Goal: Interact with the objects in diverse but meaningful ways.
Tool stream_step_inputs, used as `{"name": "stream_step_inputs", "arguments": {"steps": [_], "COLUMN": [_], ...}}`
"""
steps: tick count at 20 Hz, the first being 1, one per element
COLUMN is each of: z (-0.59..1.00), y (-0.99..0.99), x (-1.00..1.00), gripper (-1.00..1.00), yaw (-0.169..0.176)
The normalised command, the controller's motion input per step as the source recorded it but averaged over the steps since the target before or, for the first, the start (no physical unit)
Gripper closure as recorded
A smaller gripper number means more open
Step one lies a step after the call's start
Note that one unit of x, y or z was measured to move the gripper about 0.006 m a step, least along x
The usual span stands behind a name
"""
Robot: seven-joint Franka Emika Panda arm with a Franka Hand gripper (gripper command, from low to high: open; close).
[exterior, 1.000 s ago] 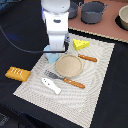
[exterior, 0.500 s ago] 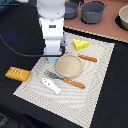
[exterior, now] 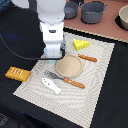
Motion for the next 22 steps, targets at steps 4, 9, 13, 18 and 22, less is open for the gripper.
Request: {"name": "stream_step_inputs", "arguments": {"steps": [4,9,13,18,22], "z": [-0.11,-0.01,-0.06,-0.10,-0.07], "y": [-0.06,-0.12,-0.16,-0.17,-0.15], "x": [-0.43,-0.40,-0.28,-0.28,-0.26], "gripper": [-1.00,-1.00,-1.00,1.00,1.00], "yaw": [0.096,0.075,0.057,0.053,0.054]}}
